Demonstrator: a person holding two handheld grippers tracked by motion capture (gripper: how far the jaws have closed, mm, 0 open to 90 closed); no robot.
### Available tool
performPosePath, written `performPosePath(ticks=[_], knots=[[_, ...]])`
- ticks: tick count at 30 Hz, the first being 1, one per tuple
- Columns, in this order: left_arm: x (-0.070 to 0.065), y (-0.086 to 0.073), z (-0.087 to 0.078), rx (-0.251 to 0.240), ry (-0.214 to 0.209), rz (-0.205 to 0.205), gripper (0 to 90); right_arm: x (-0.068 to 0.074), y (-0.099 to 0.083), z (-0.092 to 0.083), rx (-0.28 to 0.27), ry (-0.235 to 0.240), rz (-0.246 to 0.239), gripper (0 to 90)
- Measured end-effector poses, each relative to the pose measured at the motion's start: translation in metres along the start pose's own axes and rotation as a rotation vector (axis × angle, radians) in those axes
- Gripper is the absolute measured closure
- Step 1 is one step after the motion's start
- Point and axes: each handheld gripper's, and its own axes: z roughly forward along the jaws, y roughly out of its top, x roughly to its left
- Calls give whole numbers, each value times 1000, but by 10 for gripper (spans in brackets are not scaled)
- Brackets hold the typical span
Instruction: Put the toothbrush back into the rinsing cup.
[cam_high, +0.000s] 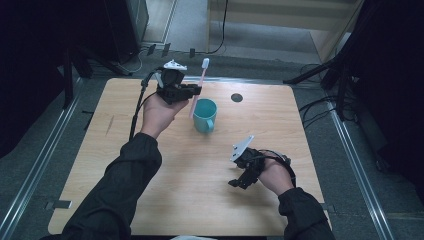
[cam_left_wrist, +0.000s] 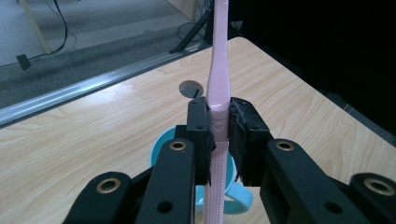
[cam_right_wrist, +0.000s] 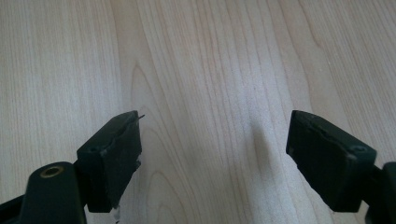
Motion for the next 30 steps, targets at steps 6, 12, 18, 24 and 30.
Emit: performPosePath(ticks=[6, 12, 18, 24, 30], knots=[[-2, 9, 11, 6, 1, 9, 788, 0, 1, 0, -2, 0, -2, 180], [0, 13, 23, 1, 9, 3, 788, 0, 0, 0, -4, 2, 0, 180], [1, 14, 35, -1, 20, -2, 788, 0, 0, -1, -6, -2, -3, 180], [4, 11, 46, 6, 35, -10, 788, 0, 0, -1, -8, -1, -4, 180], [4, 6, 52, 24, 39, -4, 788, 0, 0, -1, -7, 3, 1, 180]])
